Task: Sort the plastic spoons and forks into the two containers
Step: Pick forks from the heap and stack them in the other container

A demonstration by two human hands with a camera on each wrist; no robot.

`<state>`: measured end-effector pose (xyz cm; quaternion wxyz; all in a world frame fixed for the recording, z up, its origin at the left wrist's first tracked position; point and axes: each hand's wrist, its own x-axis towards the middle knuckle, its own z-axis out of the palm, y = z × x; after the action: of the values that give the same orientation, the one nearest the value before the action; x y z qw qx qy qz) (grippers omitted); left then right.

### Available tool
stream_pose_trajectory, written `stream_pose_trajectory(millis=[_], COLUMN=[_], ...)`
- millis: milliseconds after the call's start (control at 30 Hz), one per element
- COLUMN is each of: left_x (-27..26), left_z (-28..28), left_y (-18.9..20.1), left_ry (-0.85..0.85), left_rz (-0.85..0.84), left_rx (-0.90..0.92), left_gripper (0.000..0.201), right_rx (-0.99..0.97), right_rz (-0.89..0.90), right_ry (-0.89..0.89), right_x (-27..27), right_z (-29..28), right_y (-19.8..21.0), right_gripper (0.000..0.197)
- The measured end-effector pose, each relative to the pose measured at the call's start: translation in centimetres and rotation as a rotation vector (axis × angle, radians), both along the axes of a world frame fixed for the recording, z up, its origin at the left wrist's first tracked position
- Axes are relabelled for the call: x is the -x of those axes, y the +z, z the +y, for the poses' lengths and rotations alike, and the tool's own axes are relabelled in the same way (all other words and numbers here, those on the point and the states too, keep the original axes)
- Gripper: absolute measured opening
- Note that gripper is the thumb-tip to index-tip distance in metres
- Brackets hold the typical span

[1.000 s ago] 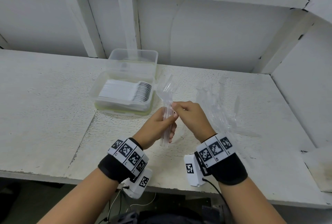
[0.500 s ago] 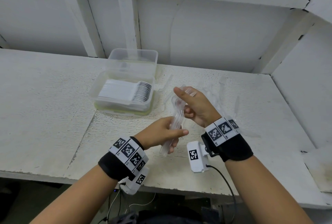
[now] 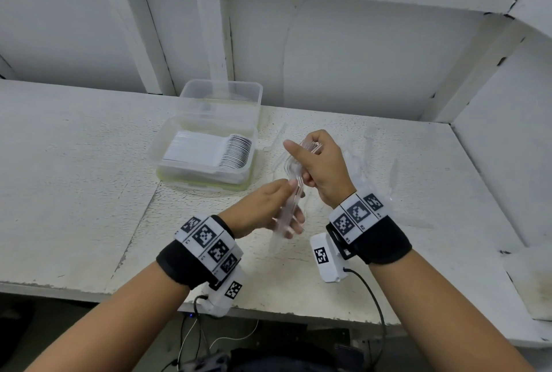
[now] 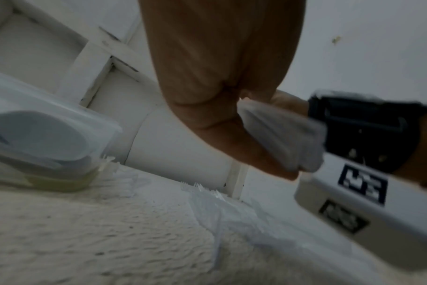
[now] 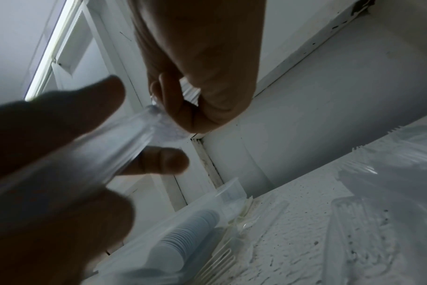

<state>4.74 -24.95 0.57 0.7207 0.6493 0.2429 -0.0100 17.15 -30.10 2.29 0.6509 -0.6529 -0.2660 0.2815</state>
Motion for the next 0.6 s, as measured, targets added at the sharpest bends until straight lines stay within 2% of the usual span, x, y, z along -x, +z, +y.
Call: stream_pose_trajectory(millis=[67,133,300,400,600], left_x=[-0.1,-0.1,-0.4,-0.7,-1.2], left_z=[0.8,1.4,2.2,2.4,2.3], left_y=[0.2,0.5,0.6,0.6,1.0], left_ry=[0.024,-0.023,-0.112,-0.150,-0.137], left_rz=[-0.060,-0.080,-0.015,0.035,0.030], left_rx=[0.194,0.279,0.249,0.227,0.239], left_gripper=[0.031,0.027,0.033,0.021,0.018], right_rx=[-0.020,-0.019,0.056,0.097,0.139], right_rz=[-0.035,-0.059,-0.119,-0.162,-0.197], right_ry=[0.003,0.015,0.104,0.151,0.244], right_x=[0.0,0.0,-0.3,-0.3,-0.4], right_z=[0.0,0.0,-0.1,-0.2,-0.4], right_y=[0.1,0.1,0.3,0.5,1.6], right_gripper=[0.034,0.035,0.039,0.040,0.025])
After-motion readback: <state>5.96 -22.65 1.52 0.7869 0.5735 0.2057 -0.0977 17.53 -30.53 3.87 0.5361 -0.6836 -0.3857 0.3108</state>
